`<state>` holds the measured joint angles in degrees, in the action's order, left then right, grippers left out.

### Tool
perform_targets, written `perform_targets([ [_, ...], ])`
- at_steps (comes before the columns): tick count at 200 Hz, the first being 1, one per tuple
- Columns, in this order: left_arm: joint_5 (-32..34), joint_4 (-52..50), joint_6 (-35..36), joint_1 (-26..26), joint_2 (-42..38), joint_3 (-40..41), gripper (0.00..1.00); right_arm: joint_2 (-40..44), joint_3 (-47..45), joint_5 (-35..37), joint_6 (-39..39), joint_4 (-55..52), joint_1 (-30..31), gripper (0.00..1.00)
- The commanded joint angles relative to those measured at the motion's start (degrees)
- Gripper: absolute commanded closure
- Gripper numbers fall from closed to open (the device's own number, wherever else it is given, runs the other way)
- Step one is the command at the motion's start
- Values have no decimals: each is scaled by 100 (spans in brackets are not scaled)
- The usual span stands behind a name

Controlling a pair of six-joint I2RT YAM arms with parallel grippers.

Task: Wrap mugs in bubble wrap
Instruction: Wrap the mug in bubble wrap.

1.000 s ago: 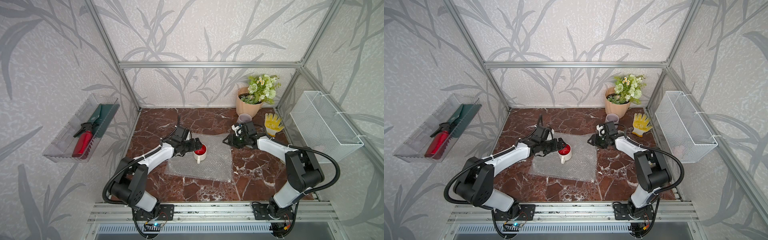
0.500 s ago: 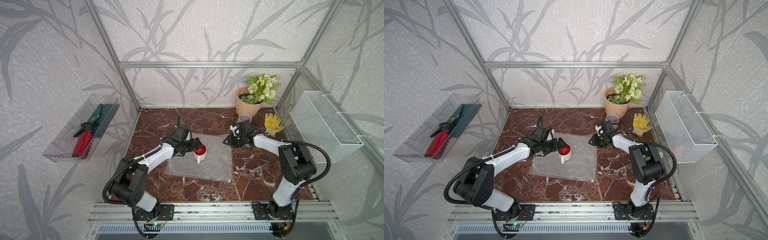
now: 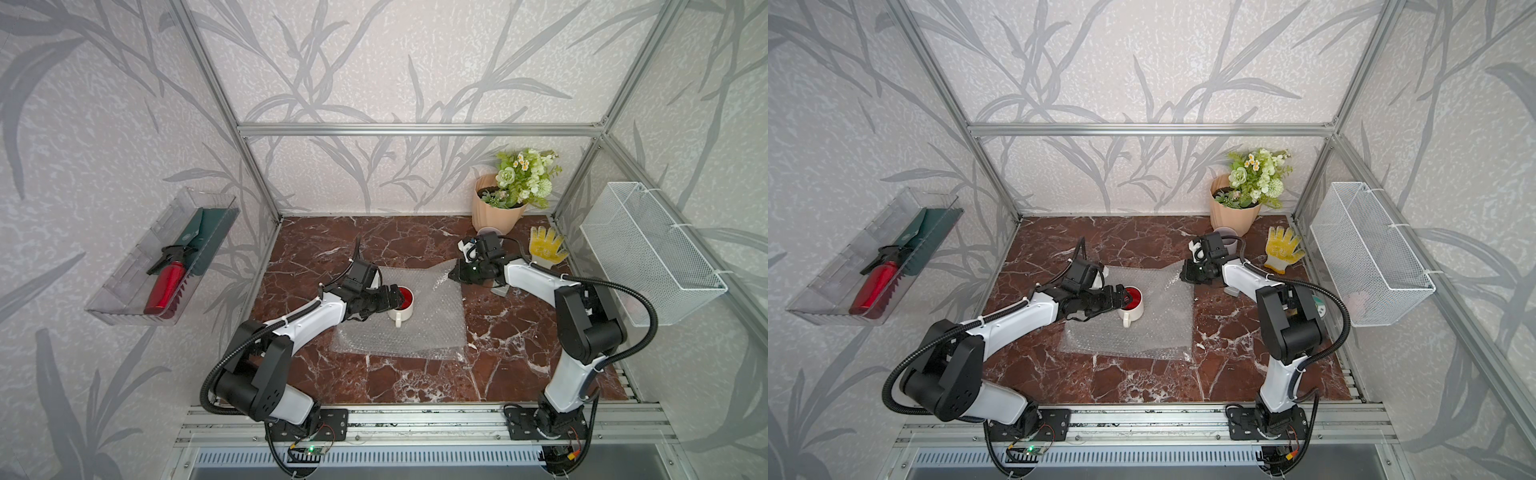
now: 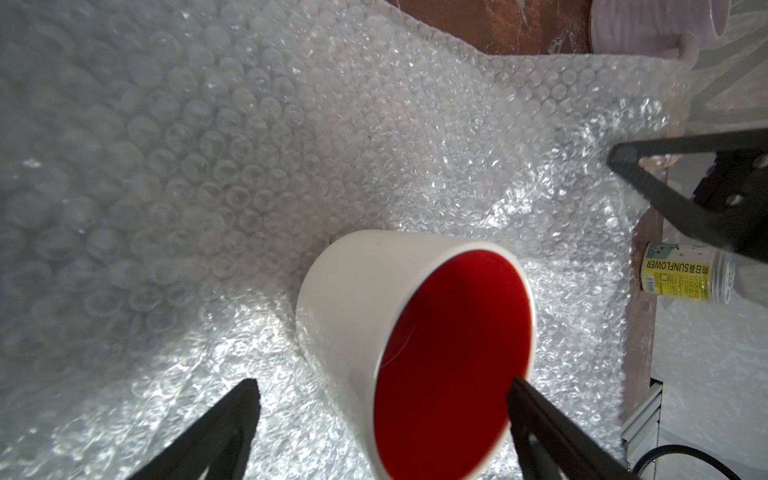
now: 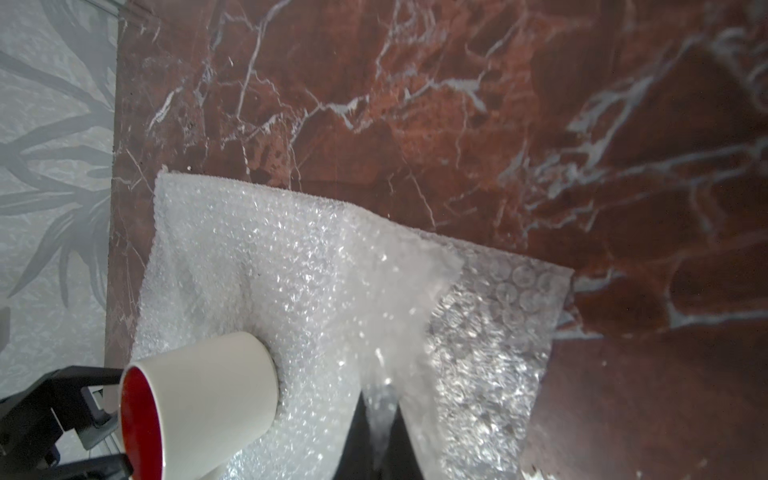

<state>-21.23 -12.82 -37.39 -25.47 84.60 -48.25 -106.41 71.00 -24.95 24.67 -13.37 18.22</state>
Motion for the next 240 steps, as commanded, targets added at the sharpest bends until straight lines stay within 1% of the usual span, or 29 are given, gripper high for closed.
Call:
perform_targets([
  [1, -181, 205, -107, -52, -113, 75, 6, -347, 469, 39, -313, -283, 15, 100],
  [21, -185, 268, -168, -77, -110, 57, 6, -566, 869, 61, -464, -495, 15, 100],
  [41, -26, 173, -190, -79, -164, 30, 6, -521, 976, -33, -483, -554, 32, 100],
  [64, 149, 58, -199, -73, -224, 21, 11, -254, 848, -153, -545, -531, 142, 100],
  [101, 188, 7, -207, -76, -195, 19, 18, 345, 431, -596, -654, -385, 438, 100],
  [139, 206, 58, -254, -72, -198, 13, 20, 714, 226, -1072, -614, -365, 735, 99],
  [172, 283, 56, -294, -77, -255, 14, 21, 795, 316, -1199, -712, -569, 1099, 98],
  [199, 472, 3, -390, -77, -427, 52, 22, 768, 344, -1179, -839, -726, 1394, 98],
  [240, 1143, -179, -506, -69, -1025, 273, 28, 599, 259, -1248, -877, -672, 1729, 99],
])
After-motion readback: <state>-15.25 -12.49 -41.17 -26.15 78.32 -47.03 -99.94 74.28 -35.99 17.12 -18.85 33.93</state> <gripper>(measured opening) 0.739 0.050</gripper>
